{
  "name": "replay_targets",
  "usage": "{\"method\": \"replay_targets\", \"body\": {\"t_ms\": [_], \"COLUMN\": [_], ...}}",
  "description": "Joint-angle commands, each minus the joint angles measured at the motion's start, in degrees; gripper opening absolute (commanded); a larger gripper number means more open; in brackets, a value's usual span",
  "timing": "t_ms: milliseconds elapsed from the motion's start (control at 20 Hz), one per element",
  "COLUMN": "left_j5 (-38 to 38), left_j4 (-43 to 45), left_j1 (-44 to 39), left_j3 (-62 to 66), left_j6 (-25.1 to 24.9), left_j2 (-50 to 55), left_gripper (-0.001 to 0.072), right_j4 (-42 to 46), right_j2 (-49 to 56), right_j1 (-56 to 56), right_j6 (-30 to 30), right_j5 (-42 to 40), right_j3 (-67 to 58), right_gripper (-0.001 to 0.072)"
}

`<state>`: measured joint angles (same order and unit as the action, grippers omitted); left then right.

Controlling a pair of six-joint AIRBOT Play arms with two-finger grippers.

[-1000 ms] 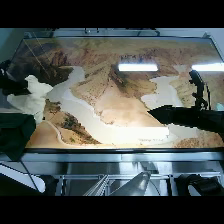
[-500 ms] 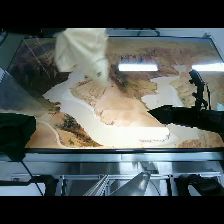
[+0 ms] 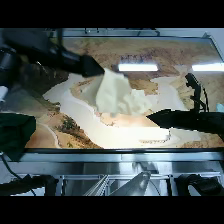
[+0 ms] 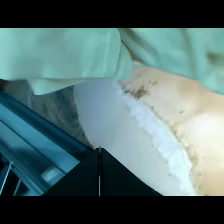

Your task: Fold the shirts.

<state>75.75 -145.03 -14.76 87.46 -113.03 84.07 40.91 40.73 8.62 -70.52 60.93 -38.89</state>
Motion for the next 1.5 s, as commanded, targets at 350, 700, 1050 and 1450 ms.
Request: {"method": "replay_targets", "body": {"t_ms": [350,700,1050,1450], "left_j5": [18.47,6.23,-9.75,-11.17], "left_j4": [0.09,4.28,-2.14,-2.01], "left_j1": [1.97,6.05,13.29,10.51], "left_j3": [-0.55,-34.29,-56.00,-50.07], "left_j6": [2.75,3.41,1.09,-0.07], "left_j2": [2.43,-12.33,-15.50,-0.59], "left_gripper": [0.0718,0.0717,0.0704,0.0661], "right_j4": [0.44,-6.36,-13.00,-12.85], "right_j2": [4.70,41.11,60.83,66.27], "right_j1": [-13.18,-25.79,-20.55,-17.09], "right_j6": [-1.95,9.53,8.98,2.78], "right_j5": [0.87,4.46,5.42,2.93], "right_j3": [-2.19,-11.26,-27.87,-35.39], "right_gripper": [0.0456,0.0453,0.0368,0.0367]}}
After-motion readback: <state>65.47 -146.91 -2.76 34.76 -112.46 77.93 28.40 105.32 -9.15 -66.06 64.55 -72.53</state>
